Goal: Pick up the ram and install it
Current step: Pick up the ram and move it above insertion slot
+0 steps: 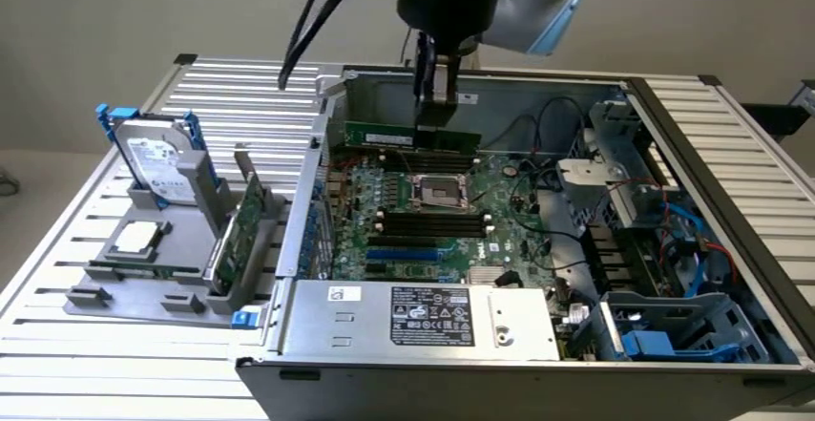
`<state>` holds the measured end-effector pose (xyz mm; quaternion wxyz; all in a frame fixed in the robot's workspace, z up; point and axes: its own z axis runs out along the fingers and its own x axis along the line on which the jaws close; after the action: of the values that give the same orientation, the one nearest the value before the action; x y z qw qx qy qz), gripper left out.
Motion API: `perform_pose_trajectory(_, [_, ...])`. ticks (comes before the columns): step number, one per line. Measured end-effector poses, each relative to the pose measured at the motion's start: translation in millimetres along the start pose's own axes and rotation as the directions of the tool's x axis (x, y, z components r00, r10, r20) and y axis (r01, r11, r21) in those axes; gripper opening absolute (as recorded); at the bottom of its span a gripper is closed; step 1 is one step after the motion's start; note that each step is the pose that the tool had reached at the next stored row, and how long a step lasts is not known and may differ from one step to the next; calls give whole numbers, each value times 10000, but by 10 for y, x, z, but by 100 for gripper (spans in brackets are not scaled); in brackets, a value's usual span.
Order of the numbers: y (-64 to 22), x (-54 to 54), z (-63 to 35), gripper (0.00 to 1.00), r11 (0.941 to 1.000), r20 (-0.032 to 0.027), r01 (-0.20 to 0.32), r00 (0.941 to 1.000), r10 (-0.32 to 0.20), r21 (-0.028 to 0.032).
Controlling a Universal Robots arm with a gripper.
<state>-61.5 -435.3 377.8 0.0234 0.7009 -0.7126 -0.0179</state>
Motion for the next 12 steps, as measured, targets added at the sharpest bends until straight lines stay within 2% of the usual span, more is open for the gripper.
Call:
perform_pose_trajectory(6, [-150, -149, 91, 14, 10000, -17, 3, 10000, -3, 1])
perform_pose_trajectory(12, [-237, -281, 172, 14, 10000, -34, 28, 10000, -28, 33])
